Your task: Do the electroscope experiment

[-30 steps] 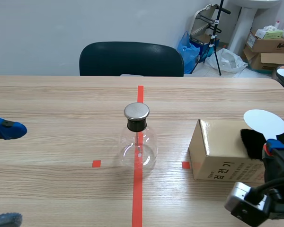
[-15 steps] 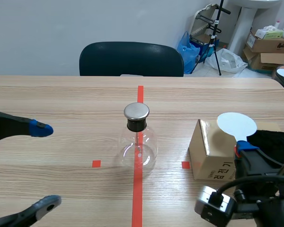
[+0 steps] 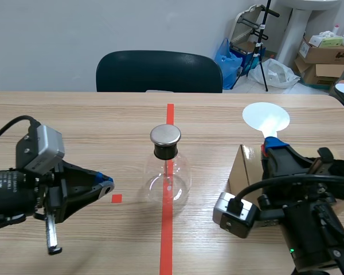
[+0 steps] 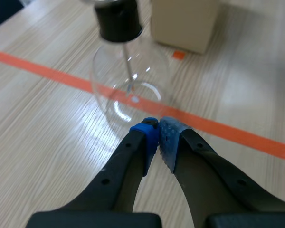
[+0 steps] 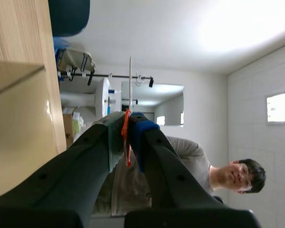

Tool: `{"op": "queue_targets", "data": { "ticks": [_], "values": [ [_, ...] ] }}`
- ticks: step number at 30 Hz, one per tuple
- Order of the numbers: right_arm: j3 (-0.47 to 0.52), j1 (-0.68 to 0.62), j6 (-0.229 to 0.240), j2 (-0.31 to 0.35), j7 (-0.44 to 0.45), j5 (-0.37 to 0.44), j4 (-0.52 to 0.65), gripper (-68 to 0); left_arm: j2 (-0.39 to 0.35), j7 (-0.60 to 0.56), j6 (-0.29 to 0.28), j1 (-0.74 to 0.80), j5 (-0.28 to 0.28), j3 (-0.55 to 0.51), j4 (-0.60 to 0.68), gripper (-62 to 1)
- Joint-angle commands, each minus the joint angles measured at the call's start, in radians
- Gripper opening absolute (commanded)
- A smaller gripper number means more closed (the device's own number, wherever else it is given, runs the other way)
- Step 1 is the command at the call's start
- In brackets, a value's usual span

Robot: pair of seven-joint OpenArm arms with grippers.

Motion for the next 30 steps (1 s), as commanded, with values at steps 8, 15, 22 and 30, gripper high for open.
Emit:
{"op": "queue_targets", "data": {
  "ticks": [8,15,22,30],
  "values": [
    [-0.098,0.057,-0.048,0.020,-0.032,-0.011,0.010,-66.5,0.122,-0.037,0.025,-0.169,-0.002,0.084,-0.256,-56.9],
    [-0.154,0.095,-0.016,0.024,-0.044,-0.027,0.010,-66.5,0.150,-0.160,0.062,-0.187,0.097,0.103,-0.327,-56.8],
    [-0.181,0.104,-0.010,0.025,-0.042,-0.025,0.010,-66.5,0.165,-0.160,0.080,-0.187,0.113,0.103,-0.333,-56.8],
    [-0.189,0.106,0.019,0.025,-0.017,-0.002,0.010,-66.5,0.174,-0.157,0.080,-0.187,0.126,0.103,-0.333,-56.8]
  ]
}}
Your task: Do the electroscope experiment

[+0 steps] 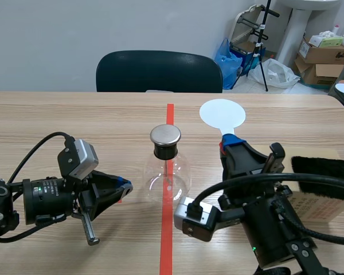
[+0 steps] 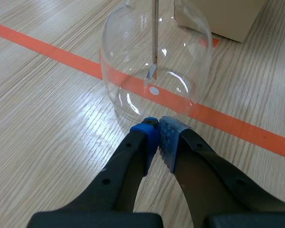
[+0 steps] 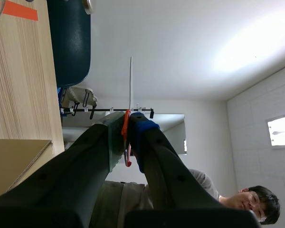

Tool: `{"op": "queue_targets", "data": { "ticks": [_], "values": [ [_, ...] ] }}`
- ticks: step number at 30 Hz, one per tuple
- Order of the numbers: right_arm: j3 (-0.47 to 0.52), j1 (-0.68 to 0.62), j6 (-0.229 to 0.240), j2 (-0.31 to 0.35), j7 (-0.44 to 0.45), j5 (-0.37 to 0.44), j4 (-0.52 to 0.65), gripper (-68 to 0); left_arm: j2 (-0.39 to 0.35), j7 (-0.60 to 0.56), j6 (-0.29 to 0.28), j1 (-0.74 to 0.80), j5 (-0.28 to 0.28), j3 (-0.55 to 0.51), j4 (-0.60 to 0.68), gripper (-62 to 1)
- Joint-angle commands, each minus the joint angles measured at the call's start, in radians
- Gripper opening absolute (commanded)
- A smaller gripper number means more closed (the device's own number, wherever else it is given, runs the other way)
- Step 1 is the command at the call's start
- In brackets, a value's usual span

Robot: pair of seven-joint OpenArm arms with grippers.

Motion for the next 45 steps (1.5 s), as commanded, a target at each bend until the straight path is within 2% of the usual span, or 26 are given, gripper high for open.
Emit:
{"op": "queue_targets", "data": {
  "ticks": [1,7,34,45],
  "values": [
    [0.000,0.015,0.002,0.007,0.003,0.000,0.010,-66.5,0.002,-0.014,-0.004,-0.006,-0.014,-0.003,0.018,-56.8],
    [0.000,0.014,0.040,0.007,0.003,0.014,0.010,-66.5,0.002,-0.013,-0.004,-0.006,-0.014,-0.003,0.018,-56.8],
    [0.000,0.014,0.039,0.006,0.020,0.046,0.010,-66.5,0.002,-0.013,-0.003,-0.005,-0.014,-0.003,0.018,-56.8],
    [0.000,0.015,0.035,0.004,0.101,0.052,0.010,-66.5,0.002,-0.013,-0.003,-0.005,-0.014,-0.003,0.018,-56.8]
  ]
}}
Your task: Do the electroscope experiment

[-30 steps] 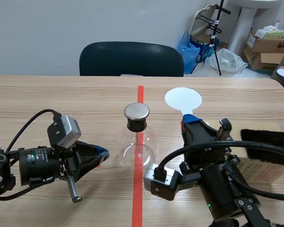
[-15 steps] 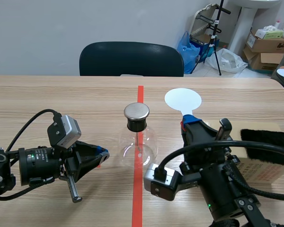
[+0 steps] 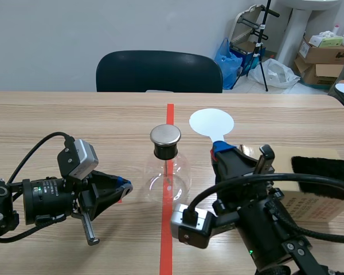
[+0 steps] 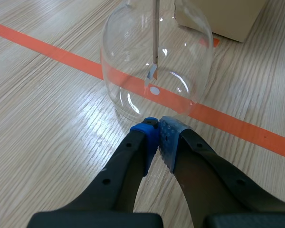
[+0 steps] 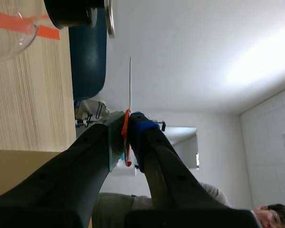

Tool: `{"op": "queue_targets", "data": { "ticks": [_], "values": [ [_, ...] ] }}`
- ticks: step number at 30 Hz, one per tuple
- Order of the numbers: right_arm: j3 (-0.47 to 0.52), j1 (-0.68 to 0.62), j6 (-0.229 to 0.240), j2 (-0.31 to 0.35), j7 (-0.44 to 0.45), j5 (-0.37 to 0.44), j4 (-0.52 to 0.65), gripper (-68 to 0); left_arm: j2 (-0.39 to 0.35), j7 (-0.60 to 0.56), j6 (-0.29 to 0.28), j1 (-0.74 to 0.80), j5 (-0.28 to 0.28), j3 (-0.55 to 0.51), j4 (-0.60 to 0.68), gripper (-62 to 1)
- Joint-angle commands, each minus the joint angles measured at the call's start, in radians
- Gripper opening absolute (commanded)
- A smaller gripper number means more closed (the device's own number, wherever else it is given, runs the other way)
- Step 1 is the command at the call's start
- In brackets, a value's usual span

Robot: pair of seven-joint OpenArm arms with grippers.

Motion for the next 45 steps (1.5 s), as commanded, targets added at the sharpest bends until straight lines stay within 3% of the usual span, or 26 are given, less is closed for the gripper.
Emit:
{"op": "queue_targets", "data": {
  "ticks": [1,7,15,19,30,45],
  "values": [
    [0.000,0.014,-0.015,0.005,-0.001,0.002,0.010,-66.5,0.003,-0.014,-0.003,-0.005,-0.014,-0.003,0.018,-56.8],
    [0.000,0.014,-0.015,0.005,0.016,0.002,0.010,-66.5,0.003,-0.014,-0.003,-0.005,-0.014,-0.003,0.018,-56.8],
    [0.000,0.014,-0.015,0.005,0.137,0.002,0.010,-66.5,0.003,-0.014,-0.003,-0.005,-0.014,-0.003,0.018,-56.8],
    [0.002,0.014,-0.061,0.005,0.065,0.002,0.010,-66.5,0.003,-0.014,-0.003,-0.005,-0.014,-0.003,0.018,-56.8],
    [0.002,0.014,-0.041,0.005,-0.075,0.001,0.010,-66.5,0.002,-0.014,-0.002,-0.005,-0.014,-0.003,0.018,-56.8],
    [0.002,0.014,-0.037,0.005,-0.082,0.001,0.010,-66.5,0.002,-0.014,-0.002,-0.005,-0.014,-0.003,0.018,-56.8]
  ]
}}
